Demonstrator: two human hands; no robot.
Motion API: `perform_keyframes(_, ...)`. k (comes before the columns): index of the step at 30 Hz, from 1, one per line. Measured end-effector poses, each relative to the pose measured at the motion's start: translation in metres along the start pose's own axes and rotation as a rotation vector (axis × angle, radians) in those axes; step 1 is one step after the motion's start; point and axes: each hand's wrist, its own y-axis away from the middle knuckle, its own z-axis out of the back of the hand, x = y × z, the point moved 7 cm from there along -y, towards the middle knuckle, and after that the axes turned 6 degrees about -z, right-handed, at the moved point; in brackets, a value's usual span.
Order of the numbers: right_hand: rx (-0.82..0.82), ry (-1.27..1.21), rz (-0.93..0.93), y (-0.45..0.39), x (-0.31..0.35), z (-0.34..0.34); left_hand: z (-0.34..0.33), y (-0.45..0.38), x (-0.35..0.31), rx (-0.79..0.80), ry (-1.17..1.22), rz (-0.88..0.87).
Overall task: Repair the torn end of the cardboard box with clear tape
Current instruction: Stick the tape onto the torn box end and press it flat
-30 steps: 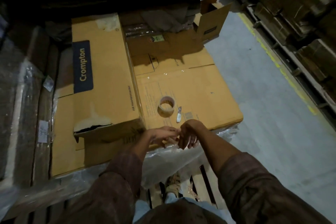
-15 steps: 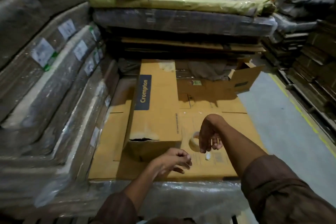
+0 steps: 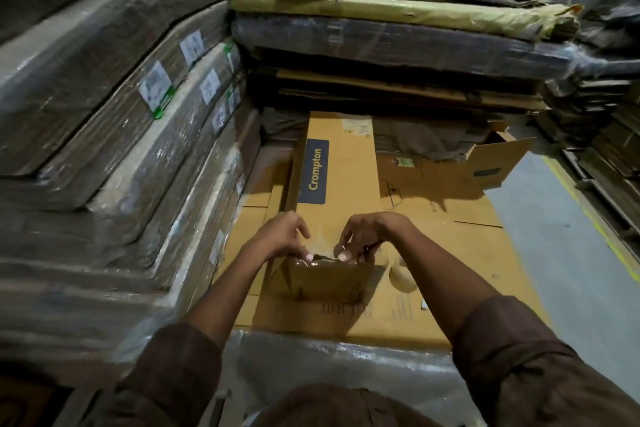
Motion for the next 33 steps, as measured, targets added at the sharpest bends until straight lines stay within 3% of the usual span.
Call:
perform_keyframes(8, -0.291, -0.075, 0.107, -0.006, 0.006, -0.016, -0.002, 0.014, 0.024, -0.142, -0.158, 0.018)
perform_keyframes(15, -0.488, 0.023, 0.109, -0.015, 0.001, -0.022, -0.003, 0.016, 0.022, -0.245, -0.302, -0.06)
perform_keyframes(33, -0.616, 0.219, 0.062, -0.008, 0.007, -0.02, -0.02, 0.022, 0.015, -0.243, -0.59, -0.273)
